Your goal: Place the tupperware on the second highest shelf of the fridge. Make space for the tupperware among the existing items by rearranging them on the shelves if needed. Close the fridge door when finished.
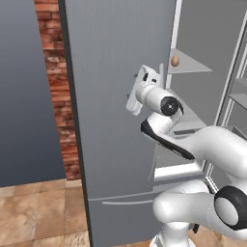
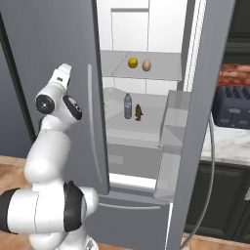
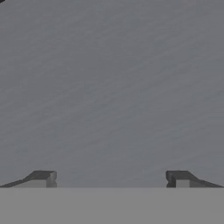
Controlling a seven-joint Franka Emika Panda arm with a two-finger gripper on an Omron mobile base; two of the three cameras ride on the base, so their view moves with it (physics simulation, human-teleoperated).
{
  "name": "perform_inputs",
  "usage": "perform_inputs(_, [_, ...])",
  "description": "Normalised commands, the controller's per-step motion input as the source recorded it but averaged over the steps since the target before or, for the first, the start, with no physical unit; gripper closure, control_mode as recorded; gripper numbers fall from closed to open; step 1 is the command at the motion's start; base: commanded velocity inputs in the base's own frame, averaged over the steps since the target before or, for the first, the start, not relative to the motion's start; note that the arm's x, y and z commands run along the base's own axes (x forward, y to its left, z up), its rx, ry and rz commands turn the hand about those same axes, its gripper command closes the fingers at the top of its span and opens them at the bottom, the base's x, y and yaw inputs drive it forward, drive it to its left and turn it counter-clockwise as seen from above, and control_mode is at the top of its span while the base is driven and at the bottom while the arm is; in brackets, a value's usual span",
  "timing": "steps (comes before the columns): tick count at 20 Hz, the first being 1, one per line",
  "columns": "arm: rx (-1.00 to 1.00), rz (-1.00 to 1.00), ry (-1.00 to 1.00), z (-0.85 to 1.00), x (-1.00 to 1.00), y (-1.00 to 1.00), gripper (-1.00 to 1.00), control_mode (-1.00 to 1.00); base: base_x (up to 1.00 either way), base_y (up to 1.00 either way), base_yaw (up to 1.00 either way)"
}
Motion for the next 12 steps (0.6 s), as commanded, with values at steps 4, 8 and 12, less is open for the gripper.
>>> perform_inputs(4, [0.03,0.00,0.00,0.50,-0.19,-0.77,-1.00,-1.00,0.00,0.00,0.00])
perform_inputs(8, [0.00,0.01,0.00,0.47,-0.32,-0.47,-1.00,-1.00,0.00,0.00,0.00])
perform_inputs(12, [-0.03,0.05,0.00,0.44,-0.21,-0.31,-1.00,-1.00,0.00,0.00,0.00])
